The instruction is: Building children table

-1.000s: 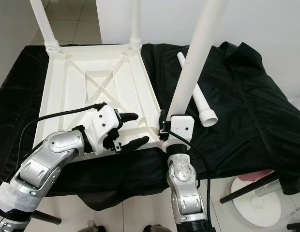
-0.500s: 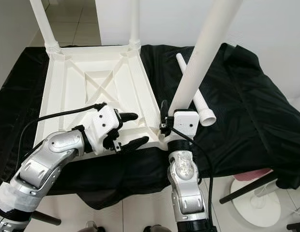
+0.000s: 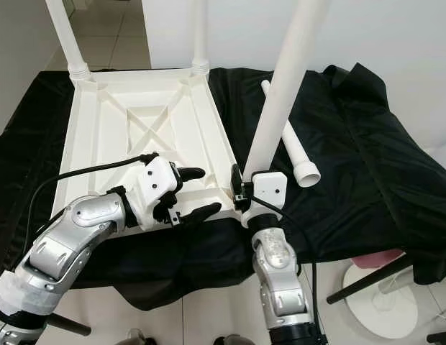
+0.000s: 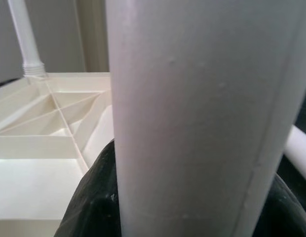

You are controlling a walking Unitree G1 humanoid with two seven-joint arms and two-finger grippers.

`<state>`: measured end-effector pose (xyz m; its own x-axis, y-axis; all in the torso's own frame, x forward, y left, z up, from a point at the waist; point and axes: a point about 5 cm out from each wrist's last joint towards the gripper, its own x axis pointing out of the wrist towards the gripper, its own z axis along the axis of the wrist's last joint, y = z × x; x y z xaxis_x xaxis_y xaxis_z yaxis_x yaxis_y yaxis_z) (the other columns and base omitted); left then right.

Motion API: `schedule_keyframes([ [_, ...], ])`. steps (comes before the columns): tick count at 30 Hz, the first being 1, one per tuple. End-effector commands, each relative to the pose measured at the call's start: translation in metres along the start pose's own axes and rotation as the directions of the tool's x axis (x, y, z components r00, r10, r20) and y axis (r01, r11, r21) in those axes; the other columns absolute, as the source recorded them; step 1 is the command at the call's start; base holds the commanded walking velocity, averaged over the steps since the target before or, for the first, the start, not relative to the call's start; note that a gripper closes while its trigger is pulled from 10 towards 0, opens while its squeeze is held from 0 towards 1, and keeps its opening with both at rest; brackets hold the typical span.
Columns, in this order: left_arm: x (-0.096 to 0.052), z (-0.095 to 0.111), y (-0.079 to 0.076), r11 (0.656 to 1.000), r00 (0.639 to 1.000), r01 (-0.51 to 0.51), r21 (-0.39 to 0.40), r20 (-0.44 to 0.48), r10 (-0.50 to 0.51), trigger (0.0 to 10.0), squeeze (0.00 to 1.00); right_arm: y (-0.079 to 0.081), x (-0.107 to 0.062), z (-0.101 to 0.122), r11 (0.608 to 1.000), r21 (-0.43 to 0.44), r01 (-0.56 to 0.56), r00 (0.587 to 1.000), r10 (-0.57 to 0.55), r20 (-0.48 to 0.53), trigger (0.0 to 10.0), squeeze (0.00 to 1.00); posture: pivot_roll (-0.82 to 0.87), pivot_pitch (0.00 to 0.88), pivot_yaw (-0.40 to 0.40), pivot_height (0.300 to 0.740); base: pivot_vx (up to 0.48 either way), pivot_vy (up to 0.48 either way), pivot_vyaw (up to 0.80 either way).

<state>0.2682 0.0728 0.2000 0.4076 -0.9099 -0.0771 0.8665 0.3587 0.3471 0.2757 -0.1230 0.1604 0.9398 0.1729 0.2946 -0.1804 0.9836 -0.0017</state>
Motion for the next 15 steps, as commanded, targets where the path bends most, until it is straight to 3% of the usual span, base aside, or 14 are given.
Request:
schedule_keyframes([
  [1,-0.001,-0.001,0.001,1.0,1.0,0.013,-0.001,0.0,-0.013,10.0,0.0,-0.008,-0.002,-0.007,0.999,0.028,-0.02,0.999,0.021,-0.033,10.0,0.0,-0.01,0.086,-0.025,0.74,0.0,0.0,0.0],
  [7,-0.001,-0.001,0.001,1.0,1.0,0.015,0.001,-0.001,-0.015,10.0,0.0,-0.024,0.001,-0.015,0.997,0.047,-0.064,0.994,0.068,-0.084,10.0,0.0,-0.01,0.089,-0.02,0.74,0.0,0.0,0.0],
  [10,-0.002,0.0,0.002,1.0,1.0,0.013,0.001,0.0,-0.013,10.0,0.0,-0.039,0.002,-0.021,0.996,0.071,-0.06,0.989,0.069,-0.131,10.0,0.0,-0.01,0.097,-0.015,0.74,0.0,0.0,0.0],
  [15,-0.002,0.0,0.002,1.0,1.0,0.012,0.0,-0.001,-0.012,10.0,0.0,-0.044,0.001,-0.022,0.994,0.07,-0.079,0.985,0.089,-0.15,10.0,0.0,-0.02,0.104,-0.014,0.74,0.0,0.0,0.0],
])
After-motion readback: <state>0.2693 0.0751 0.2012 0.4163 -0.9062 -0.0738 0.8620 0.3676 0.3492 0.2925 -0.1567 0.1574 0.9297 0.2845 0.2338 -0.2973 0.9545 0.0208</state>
